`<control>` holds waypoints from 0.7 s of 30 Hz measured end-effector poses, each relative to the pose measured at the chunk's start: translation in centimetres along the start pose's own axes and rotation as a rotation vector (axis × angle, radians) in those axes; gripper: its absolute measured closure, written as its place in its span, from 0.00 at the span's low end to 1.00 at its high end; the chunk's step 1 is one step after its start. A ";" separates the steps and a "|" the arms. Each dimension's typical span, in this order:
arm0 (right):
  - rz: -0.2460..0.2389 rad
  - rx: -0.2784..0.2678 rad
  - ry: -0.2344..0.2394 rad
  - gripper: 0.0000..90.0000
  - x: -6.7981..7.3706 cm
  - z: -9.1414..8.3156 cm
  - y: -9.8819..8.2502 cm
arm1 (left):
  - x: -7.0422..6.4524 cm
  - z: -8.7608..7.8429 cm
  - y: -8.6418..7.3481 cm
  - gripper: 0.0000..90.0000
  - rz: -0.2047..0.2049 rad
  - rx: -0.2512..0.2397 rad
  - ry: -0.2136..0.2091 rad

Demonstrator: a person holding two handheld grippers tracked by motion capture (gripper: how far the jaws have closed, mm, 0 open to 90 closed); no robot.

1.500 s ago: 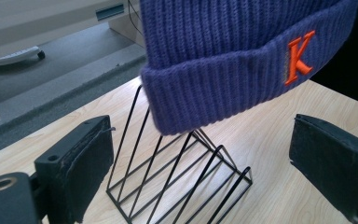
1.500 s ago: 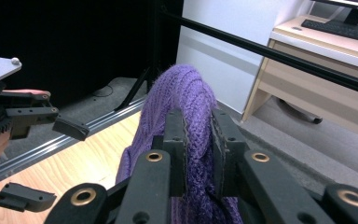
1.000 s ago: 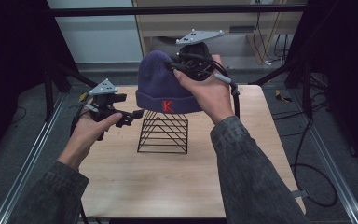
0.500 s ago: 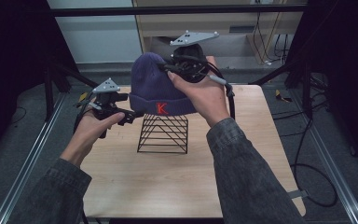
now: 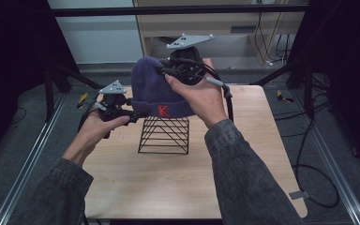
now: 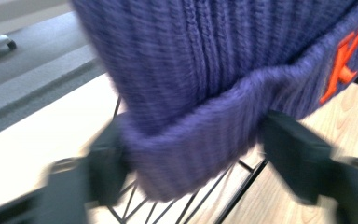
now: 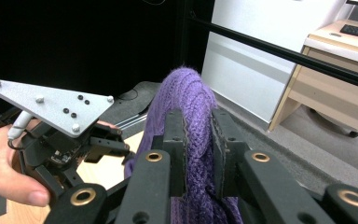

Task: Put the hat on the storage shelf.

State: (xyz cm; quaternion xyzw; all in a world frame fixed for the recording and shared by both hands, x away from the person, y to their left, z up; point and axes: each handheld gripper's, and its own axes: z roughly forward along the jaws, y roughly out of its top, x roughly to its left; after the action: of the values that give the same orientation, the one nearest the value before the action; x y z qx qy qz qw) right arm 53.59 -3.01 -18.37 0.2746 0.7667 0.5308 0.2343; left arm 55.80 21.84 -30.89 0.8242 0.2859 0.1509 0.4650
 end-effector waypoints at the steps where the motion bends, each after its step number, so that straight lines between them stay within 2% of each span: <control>1: 0.001 -0.001 -0.002 0.87 0.0 0.0 0.0 | -0.1 0.0 0.0 0.46 0.007 0.000 0.012; 4: -0.001 -0.001 -0.007 0.87 -0.2 -0.3 0.0 | -0.2 -0.2 0.2 0.67 0.008 -0.016 0.038; 7: 0.002 -0.002 -0.015 0.87 -0.6 -0.5 -0.1 | -0.4 -0.5 0.4 0.75 0.008 -0.028 0.055; 15: 0.022 0.005 -0.043 0.86 -1.8 -0.8 -0.5 | -0.9 -1.5 0.6 0.77 0.015 -0.036 0.077; 21: 0.036 0.019 -0.055 0.86 -2.2 -0.4 -1.0 | -1.1 -2.3 0.6 0.78 0.027 -0.020 0.090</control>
State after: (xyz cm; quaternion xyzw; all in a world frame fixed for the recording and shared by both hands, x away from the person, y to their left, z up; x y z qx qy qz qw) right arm 54.85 -5.03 -19.01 0.3051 0.7601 0.5198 0.2429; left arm 53.92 22.46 -29.11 0.8156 0.2936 0.1970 0.4580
